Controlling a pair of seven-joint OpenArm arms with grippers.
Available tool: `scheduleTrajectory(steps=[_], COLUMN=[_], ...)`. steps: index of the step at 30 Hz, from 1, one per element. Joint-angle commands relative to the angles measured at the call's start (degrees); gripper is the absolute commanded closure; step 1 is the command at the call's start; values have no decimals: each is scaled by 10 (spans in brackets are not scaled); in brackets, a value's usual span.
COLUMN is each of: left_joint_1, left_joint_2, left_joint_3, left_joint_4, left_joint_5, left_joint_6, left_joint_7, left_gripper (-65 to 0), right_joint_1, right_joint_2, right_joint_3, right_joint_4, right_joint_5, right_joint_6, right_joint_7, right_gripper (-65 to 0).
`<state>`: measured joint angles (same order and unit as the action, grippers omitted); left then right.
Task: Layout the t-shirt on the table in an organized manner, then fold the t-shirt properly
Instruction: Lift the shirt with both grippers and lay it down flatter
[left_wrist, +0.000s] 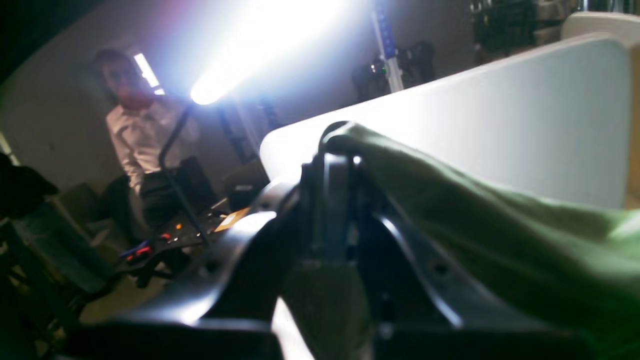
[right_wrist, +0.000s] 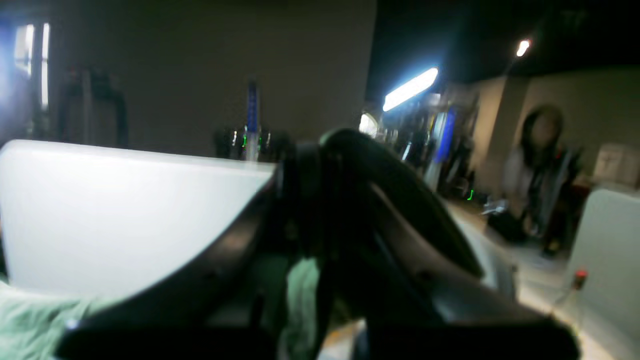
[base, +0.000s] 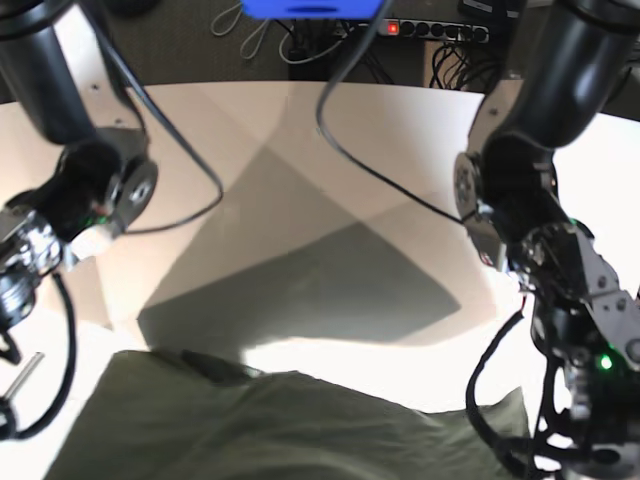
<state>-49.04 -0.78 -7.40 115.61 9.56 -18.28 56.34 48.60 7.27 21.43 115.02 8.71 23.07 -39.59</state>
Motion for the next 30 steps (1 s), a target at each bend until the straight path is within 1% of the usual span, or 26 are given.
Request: scheduleTrajectory(steps=[1, 3, 9, 11, 16, 18, 22, 26, 28, 30], left_joint_1=[-26, -36, -35, -31, -29, -26, 5, 86, 122, 158], left_joint_2=[0, 0, 0, 0, 25, 25, 24, 23, 24, 25], left_joint_3=[-2, -3, -4, -15, -49, -50, -51, -47, -46, -46], left_joint_4=[6, 7, 8, 9, 9, 9, 8, 5, 2, -1], left_joint_5=[2, 2, 3, 6, 39, 51, 57, 56, 53, 52], left_joint_6=[3, 3, 3, 4, 4, 3, 3, 3, 3, 3], left_joint_7=[-18, -18, -18, -18, -18, -18, -17, -18, -19, -31], left_gripper=[-3, -3, -3, -3, -3, -3, -3, -3, -3, -2], right_joint_1=[28, 47, 110, 127, 157, 159, 133, 64, 31, -3], right_joint_2=[9, 20, 21, 21, 21, 21, 20, 17, 9, 4], right_joint_3=[0, 0, -2, -2, -3, -6, -19, -22, -23, -23], right_joint_4=[5, 5, 9, 9, 9, 9, 5, -13, -50, -102], right_joint_5=[2, 2, 2, 2, 2, 3, 2, 2, 2, 2], right_joint_6=[-2, -2, -2, -2, -1, 0, -1, -1, -1, -2], right_joint_7=[16, 17, 20, 20, 21, 21, 21, 27, 47, 84], right_gripper=[0, 0, 0, 0, 0, 0, 0, 0, 0, 0])
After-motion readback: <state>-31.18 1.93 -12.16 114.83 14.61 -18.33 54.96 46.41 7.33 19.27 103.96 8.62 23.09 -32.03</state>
